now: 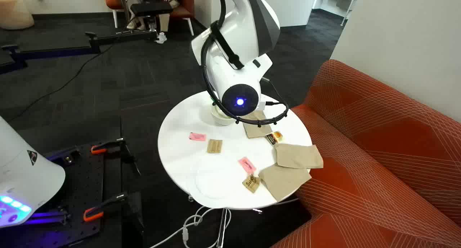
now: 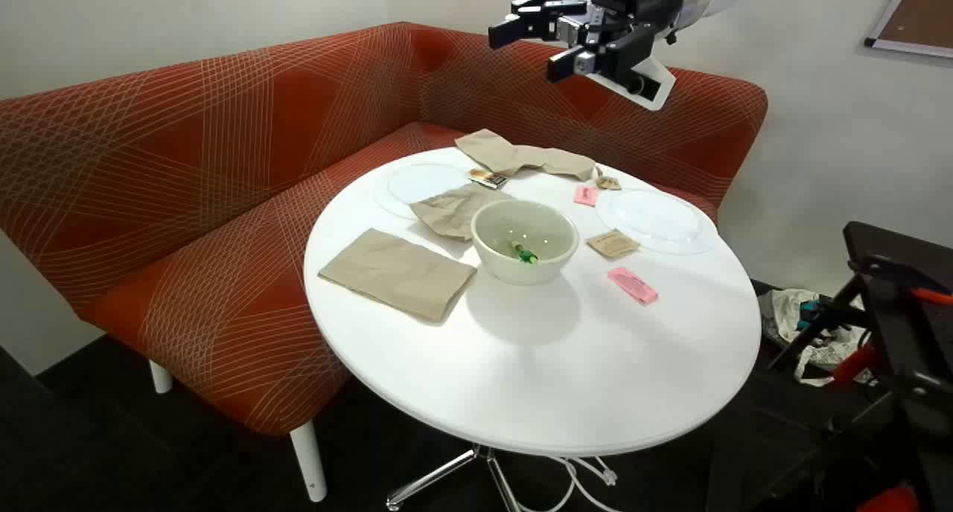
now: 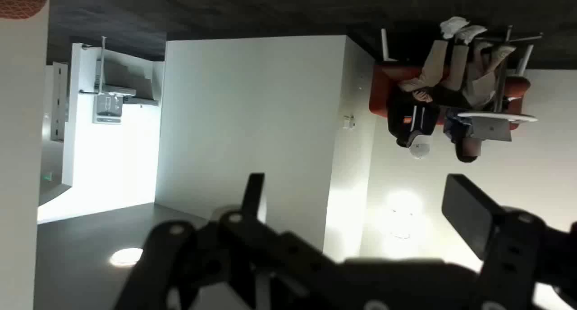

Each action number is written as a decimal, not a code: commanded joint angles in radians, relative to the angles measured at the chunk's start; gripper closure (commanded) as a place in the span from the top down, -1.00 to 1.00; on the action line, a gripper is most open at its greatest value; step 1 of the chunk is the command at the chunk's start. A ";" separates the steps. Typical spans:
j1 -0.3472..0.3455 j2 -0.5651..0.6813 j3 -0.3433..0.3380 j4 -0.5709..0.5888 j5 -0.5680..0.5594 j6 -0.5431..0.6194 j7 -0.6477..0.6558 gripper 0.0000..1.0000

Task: Remove the pen from the bowl and place it on the table

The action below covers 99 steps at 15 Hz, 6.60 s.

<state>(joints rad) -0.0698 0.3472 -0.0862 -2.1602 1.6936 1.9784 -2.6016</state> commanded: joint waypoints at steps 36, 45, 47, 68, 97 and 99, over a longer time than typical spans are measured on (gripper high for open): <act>0.158 0.104 0.068 0.123 -0.778 0.479 0.407 1.00; 0.109 0.132 0.141 0.120 -1.127 0.559 0.618 0.84; 0.091 0.135 0.168 0.120 -1.179 0.563 0.657 0.67; 0.044 0.271 0.267 0.228 -1.419 0.579 0.840 0.18; -0.182 -0.059 0.318 -0.096 -1.165 0.845 0.795 -0.94; -0.183 -0.030 0.301 -0.100 -1.186 0.918 0.791 -0.94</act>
<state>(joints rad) -0.2511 0.3142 0.2309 -2.2244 0.5080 2.7953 -1.7961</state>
